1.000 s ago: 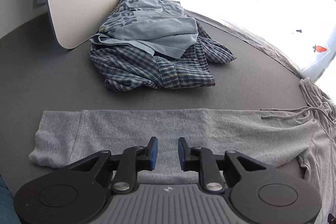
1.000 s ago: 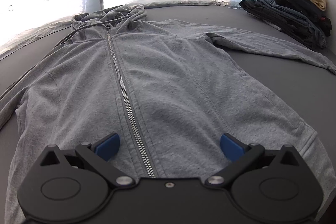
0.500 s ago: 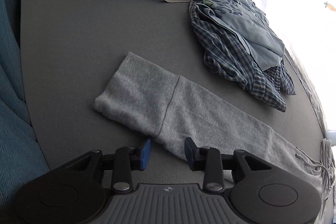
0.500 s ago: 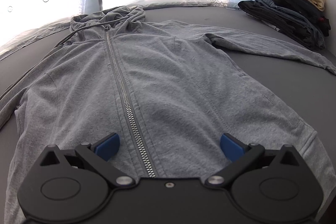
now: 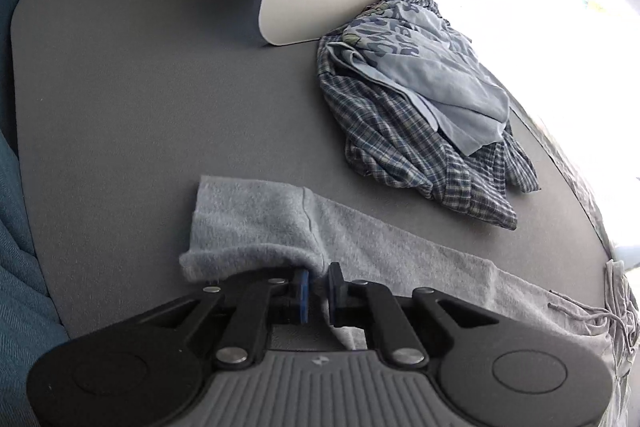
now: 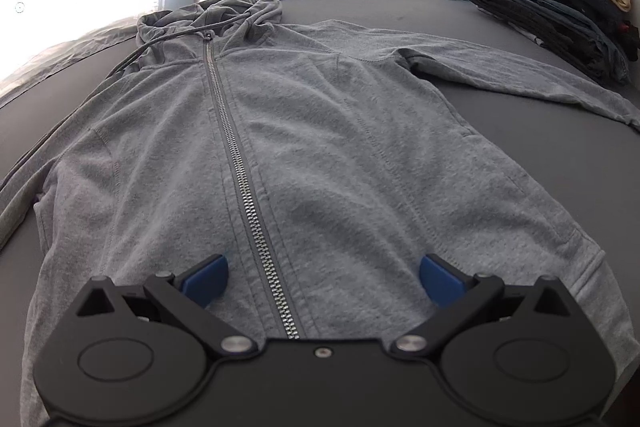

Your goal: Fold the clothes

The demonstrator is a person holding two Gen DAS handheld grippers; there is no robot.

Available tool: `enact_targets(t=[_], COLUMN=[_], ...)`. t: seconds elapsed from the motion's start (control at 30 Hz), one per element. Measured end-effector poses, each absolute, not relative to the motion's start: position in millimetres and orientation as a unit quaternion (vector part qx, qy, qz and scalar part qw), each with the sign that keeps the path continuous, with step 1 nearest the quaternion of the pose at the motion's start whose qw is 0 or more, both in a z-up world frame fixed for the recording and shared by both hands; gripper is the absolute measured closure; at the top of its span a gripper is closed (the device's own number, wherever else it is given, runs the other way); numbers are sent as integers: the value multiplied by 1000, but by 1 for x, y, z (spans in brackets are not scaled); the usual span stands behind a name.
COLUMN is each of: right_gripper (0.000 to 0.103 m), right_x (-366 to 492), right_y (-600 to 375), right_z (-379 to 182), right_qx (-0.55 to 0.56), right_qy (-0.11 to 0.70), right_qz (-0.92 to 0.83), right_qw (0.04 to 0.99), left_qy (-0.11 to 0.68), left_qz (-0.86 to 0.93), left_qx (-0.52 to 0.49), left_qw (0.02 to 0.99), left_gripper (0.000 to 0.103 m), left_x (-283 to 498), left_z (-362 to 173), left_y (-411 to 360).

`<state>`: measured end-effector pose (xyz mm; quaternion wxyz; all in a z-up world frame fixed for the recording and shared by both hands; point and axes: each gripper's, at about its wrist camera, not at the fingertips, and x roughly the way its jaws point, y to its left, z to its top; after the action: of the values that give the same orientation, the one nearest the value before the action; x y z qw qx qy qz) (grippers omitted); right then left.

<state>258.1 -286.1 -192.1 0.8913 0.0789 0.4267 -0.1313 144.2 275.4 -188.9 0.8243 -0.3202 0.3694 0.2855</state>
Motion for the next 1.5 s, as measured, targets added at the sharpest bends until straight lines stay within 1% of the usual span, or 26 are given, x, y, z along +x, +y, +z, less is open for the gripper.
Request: enact_targets(t=[0.17,0.3,0.37,0.4,0.47,0.53,0.63,0.73,0.8,0.9,1.0,1.1,1.17,1.2,1.23,1.3,1.33,1.5], right_gripper=[0,0,0,0,0,0,0,0,1,5,17,29,46,51,58,65,70,70], right_x=[262,263,264,265,265,266,272,283,295,315,340,366,383,389,396,403,404,397], right_y=[-297,-315,-326,-332,-343,-353,-369,-380,-380,-370,-356,-342,-333,-328,-324,-316,-311,-291], right_z=[-189,-183,-179,-176,-168,-160,-151,-150,-151,-155,-160,-167,-173,-176,-179,-185,-187,-200], right_qx=[84,115,146,163,190,204,223,245,256,253,256,278,298,311,325,349,355,334], right_qy=[440,443,446,444,429,414,394,394,405,425,439,453,463,470,479,498,506,551], right_qz=[-88,-48,-33,-28,-20,-9,-3,7,20,51,91,131,157,166,174,192,200,206], right_qw=[890,888,883,881,883,887,891,886,878,868,856,837,820,809,797,770,760,737], left_qy=[340,326,336,343,359,375,384,403,427,463,483,502,517,524,531,544,551,560], left_qz=[192,70,3,-19,-57,-94,-100,-70,-19,49,91,122,138,143,145,147,146,130], left_qx=[-259,-201,-180,-164,-135,-115,-89,-73,-67,-85,-106,-105,-101,-100,-101,-104,-105,-91], left_qw=[883,921,925,924,922,915,914,909,902,881,864,850,839,834,829,820,815,813], left_gripper=[95,96,95,91,88,66,54,49,46,46,45,44,44,44,44,44,43,36], left_x=[185,225,243,251,263,267,263,261,263,272,282,294,303,308,310,312,312,308], left_z=[-152,-121,-115,-115,-116,-119,-126,-137,-150,-168,-181,-192,-201,-205,-208,-214,-218,-227], left_y=[212,127,84,61,18,-11,-31,-34,-23,2,26,41,50,54,58,65,68,68])
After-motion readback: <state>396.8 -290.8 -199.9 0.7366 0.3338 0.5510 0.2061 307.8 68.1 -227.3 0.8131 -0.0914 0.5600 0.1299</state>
